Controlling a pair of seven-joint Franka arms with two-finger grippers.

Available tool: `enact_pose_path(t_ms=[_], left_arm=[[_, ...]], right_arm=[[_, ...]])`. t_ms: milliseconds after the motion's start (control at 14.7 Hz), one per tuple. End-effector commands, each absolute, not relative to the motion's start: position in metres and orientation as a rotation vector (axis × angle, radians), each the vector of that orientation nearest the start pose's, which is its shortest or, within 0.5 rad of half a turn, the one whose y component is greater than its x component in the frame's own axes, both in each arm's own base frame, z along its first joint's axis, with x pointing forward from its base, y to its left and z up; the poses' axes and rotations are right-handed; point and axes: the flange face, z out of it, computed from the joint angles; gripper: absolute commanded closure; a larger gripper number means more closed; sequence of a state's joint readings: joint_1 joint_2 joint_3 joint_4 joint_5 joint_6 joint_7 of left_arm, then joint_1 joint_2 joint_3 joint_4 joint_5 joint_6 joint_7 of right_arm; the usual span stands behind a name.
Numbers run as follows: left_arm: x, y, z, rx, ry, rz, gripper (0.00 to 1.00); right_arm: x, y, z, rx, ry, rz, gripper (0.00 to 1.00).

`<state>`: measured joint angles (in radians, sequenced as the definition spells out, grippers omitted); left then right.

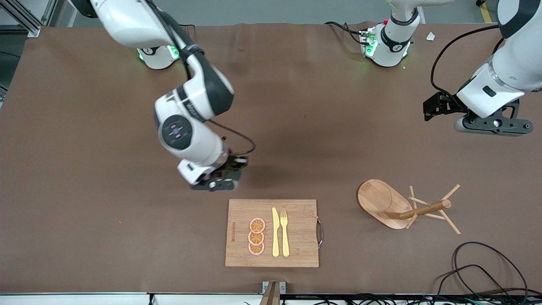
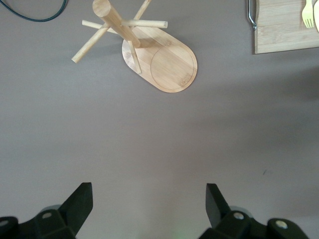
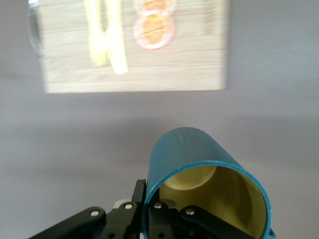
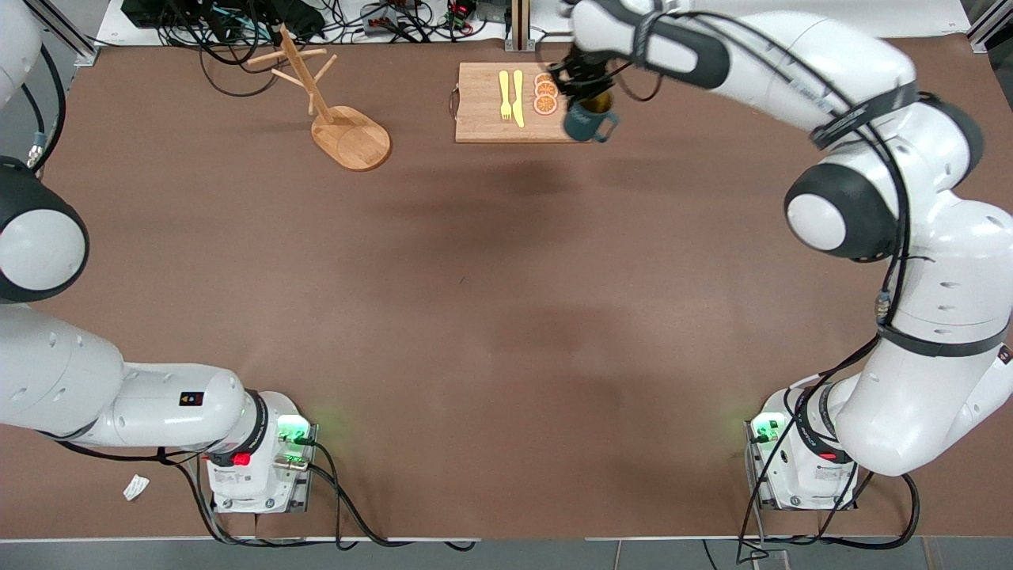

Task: Pass cup and hang on rack
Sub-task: 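Carry the teal mug toward the table middle with the right gripper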

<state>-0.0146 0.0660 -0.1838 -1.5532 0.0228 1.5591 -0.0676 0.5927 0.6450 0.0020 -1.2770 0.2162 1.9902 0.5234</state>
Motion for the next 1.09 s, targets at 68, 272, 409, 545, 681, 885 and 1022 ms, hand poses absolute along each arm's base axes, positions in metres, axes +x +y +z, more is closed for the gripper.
enact_pose_path(t_ms=[68,272,409,545,681,885,1022], left_arm=[[0.567,-0.125,0.588,-3.112,0.187,0.103,0.00],[0.567,-0.129,0.586,-3.125,0.120,0.113,0.00],[0.565,-0.125,0.591,-3.128,0.044,0.104,0.00],[0.564,-0.122,0.593,-3.127,-0.036,0.109,0.00],[0.563,-0.127,0.592,-3.121,-0.110,0.112,0.00],[0.559,-0.151,0.587,-3.114,-0.177,0.119,0.00],[0.557,-0.162,0.586,-3.110,-0.205,0.117,0.00]], right_arm=[[0.553,0.530,0.327,-2.880,0.072,-0.007,0.99],[0.527,0.577,0.295,-2.835,0.115,-0.058,0.99],[0.514,0.597,0.282,-2.833,0.136,-0.046,0.98],[0.504,0.606,0.272,-2.834,0.132,-0.049,0.96],[0.499,0.610,0.264,-2.842,0.127,-0.046,0.92],[0.499,0.610,0.264,-2.843,0.133,-0.043,0.63],[0.503,0.606,0.269,-2.846,0.137,-0.043,0.46]])
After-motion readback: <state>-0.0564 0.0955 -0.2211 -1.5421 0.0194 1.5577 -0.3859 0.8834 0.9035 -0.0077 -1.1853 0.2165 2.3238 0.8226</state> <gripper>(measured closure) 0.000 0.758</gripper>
